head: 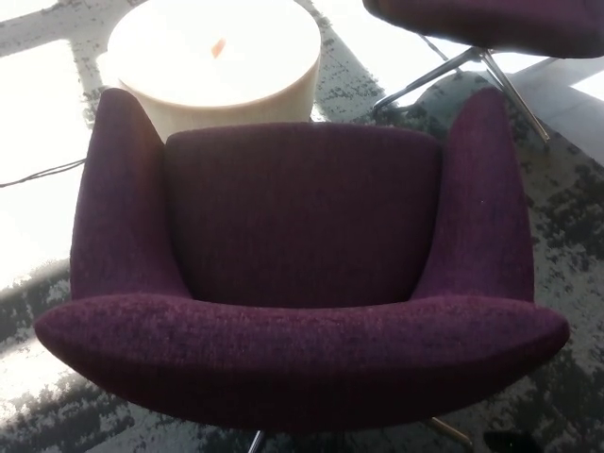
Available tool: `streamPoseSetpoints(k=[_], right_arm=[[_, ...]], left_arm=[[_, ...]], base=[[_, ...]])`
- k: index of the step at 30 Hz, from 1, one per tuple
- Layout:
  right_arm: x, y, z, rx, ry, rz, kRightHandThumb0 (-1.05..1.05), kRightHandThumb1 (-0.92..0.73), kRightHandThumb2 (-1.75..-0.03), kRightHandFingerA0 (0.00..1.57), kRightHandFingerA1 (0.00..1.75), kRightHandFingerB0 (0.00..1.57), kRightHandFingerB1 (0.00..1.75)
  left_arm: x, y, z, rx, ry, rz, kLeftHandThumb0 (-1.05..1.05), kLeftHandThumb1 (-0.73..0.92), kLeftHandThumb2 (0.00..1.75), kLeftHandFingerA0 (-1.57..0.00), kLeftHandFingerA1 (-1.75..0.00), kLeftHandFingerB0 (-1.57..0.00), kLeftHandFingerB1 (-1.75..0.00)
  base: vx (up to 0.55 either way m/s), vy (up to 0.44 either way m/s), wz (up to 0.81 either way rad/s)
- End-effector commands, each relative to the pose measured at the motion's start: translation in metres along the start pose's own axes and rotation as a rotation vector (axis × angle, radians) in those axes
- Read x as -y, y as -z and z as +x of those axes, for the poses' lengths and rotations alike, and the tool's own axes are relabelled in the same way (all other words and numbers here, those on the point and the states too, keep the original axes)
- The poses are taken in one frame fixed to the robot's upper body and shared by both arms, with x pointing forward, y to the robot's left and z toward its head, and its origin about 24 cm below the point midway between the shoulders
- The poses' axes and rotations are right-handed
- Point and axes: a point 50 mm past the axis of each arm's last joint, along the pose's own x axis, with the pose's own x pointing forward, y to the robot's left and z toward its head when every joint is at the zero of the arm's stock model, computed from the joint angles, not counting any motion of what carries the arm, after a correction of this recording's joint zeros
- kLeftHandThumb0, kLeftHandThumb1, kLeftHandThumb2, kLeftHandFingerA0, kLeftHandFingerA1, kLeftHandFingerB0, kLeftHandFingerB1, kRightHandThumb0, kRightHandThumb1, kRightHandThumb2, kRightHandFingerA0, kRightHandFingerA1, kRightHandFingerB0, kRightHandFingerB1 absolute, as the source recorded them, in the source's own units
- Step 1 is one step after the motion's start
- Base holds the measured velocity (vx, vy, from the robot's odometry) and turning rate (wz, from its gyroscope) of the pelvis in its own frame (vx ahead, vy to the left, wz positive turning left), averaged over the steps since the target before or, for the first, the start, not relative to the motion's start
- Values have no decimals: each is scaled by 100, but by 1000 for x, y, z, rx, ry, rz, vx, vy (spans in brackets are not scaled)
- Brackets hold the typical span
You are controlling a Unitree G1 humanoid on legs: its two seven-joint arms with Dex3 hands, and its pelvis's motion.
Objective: The robot stands in front of a sofa and uses its left hand to push the left side of the sofa
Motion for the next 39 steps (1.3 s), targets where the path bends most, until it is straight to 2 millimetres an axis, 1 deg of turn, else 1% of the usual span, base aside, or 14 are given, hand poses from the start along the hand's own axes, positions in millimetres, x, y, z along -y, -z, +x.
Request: streamPoseSetpoints(k=[1, 6, 7, 9, 10, 12, 13, 15, 16, 21, 25, 26, 27, 39], right_arm=[[4, -2, 0, 36, 31, -4, -74, -59, -135, 21, 90, 0, 76], [2, -2, -1, 39, 23, 10, -81, -59, -137, 25, 97, 0, 81], [3, -3, 0, 43, 25, 19, -79, -58, -135, 25, 95, 0, 79], [5, -5, 1, 47, 30, 21, -76, -57, -134, 22, 92, 0, 78], [5, -5, 1, 48, 34, 15, -74, -59, -135, 20, 89, 0, 77], [7, -5, 1, 53, 37, 9, -73, -59, -135, 21, 90, 0, 77], [7, -5, 2, 52, 38, 21, -73, -55, -132, 26, 92, 0, 76], [8, -5, 2, 49, 39, 21, -71, -54, -131, 24, 90, 0, 75], [9, -5, 2, 49, 40, 13, -71, -54, -131, 23, 89, 0, 75], [9, -1, 0, 35, 37, 37, -74, -55, -132, 24, 90, 0, 76], [10, 0, 0, 25, 37, 40, -67, -49, -127, 29, 90, 6, 76], [10, 0, 0, 24, 39, 39, -105, -92, -90, 30, 141, 18, 129], [10, 0, 0, 27, 42, 38, -74, -55, -132, 37, 97, 0, 75], [7, -3, 1, 34, 34, 41, -78, -55, -133, 37, 99, 0, 77]], left_arm=[[-8, -3, -2, 45, -13, 21, -79, 92, 68, -25, -30, -18, -28], [-13, -4, -3, 63, -46, -51, -81, 90, 68, -25, -30, -17, -27], [-20, -10, 2, 75, -77, -113, -37, 42, 104, 0, -47, 0, -47], [-26, -16, 6, 94, -90, -169, -38, 41, 104, 0, -47, 0, -48], [-32, -19, 8, 106, -101, -179, -86, 71, 109, -5, -40, -3, -33], [-43, -27, 12, 134, -117, -213, -92, 74, 86, -10, -27, -10, -25], [-54, -33, 16, 137, -90, -276, -87, 79, 115, 0, -13, -3, -18], [-65, -44, 19, 181, -105, -265, -97, 76, 91, -2, -13, -3, -18], [-72, -53, 20, 226, -121, -245, -88, 76, 118, 0, -14, -1, -16], [-105, -87, 27, 339, -136, -304, -87, 83, 122, 0, -13, 0, -12], [-123, -108, 31, 376, -150, -321, -86, 83, 101, 0, 0, 0, 0], [-127, -112, 32, 379, -149, -322, -79, 92, 97, 0, 0, 0, 0], [-135, -124, 35, 382, -147, -309, -83, 83, 104, 0, -1, 0, 0], [-135, -187, 62, 298, -53, -172, -87, 92, 125, 0, -10, 0, -8]], base=[[0, 0, 0], [0, 0, 0], [0, 0, 0], [0, 0, 0], [0, 0, 0], [0, 0, 0], [0, 0, 0], [0, 0, 0], [0, 0, 0], [0, 0, 0], [0, 0, 0], [0, 0, 0], [0, 0, 0], [0, 0, 0]])
